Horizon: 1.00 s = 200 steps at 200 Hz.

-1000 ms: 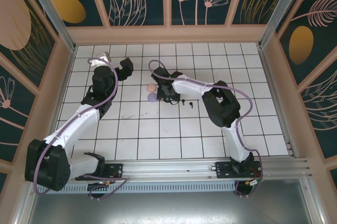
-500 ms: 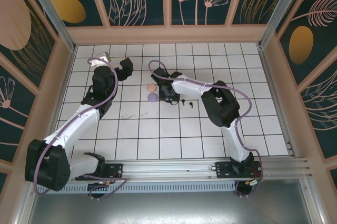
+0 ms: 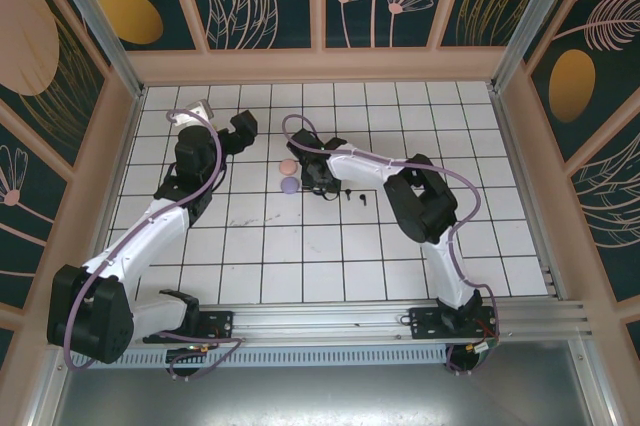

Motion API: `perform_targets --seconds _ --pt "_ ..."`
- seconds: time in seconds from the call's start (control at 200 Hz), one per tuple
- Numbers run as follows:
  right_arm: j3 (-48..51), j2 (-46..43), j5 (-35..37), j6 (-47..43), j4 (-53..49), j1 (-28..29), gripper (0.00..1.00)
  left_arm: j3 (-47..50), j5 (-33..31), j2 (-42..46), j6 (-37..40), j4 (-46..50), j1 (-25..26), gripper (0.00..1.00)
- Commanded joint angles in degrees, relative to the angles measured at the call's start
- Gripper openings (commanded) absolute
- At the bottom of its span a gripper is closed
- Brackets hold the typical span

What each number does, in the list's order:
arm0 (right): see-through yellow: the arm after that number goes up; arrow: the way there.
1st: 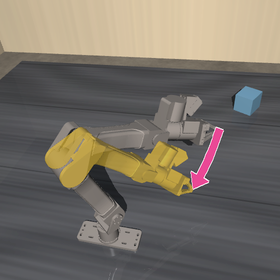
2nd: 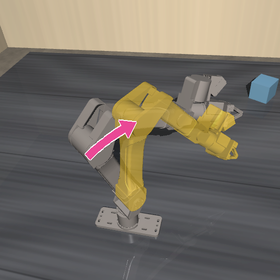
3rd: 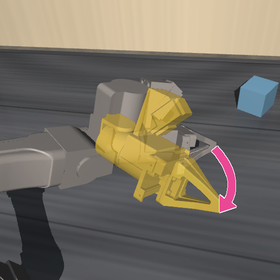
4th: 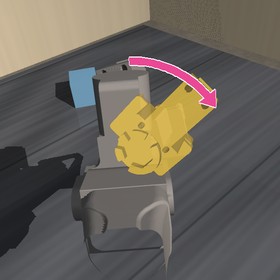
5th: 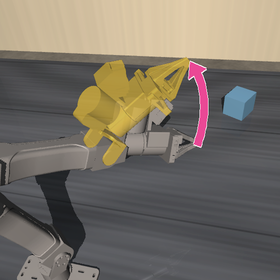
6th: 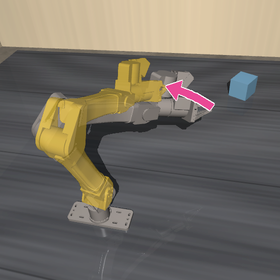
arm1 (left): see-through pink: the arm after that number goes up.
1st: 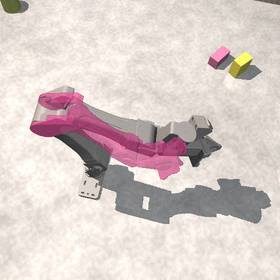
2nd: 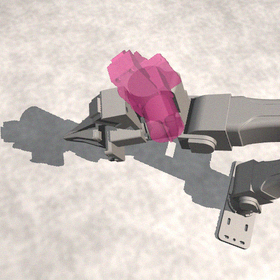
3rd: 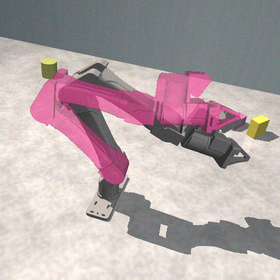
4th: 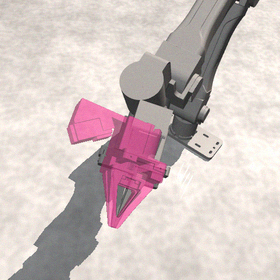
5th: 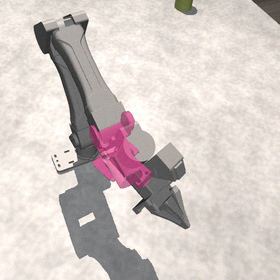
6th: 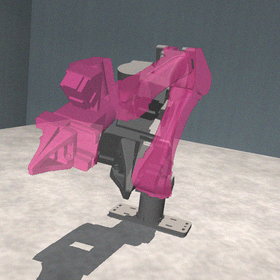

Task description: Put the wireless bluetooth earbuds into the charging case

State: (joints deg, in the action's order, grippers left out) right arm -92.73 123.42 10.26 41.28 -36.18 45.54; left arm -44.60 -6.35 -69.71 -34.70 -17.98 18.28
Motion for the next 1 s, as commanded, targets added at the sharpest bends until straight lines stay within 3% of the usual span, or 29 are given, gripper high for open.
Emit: perform_targets --seconds 0.0,0.155,0.621,0.776,0.996 --pt "1.59 -6.52 -0.06 0.5 1.91 0.09 0.32 1.88 7.2 -0.25 0.53 -5.89 -0.11 0.98" --pt "3.63 -11.47 -2.0 0.36 4.31 -1.7 0.32 5.26 16.13 -0.35 0.43 -14.2 -0.12 0.98" --pt "3.08 -18.16 -8.6 3.45 9.38 -7.28 0.32 13.69 33.59 -6.12 -6.28 -36.27 0.02 0.99" --pt "2.99 -19.26 -9.2 7.09 11.88 -8.05 0.32 15.87 33.05 -7.03 -7.71 -40.23 0.56 0.99" --pt "5.07 -20.45 -12.92 14.08 16.7 -8.19 0.32 19.36 26.32 -8.69 -8.87 -45.41 3.6 0.98"
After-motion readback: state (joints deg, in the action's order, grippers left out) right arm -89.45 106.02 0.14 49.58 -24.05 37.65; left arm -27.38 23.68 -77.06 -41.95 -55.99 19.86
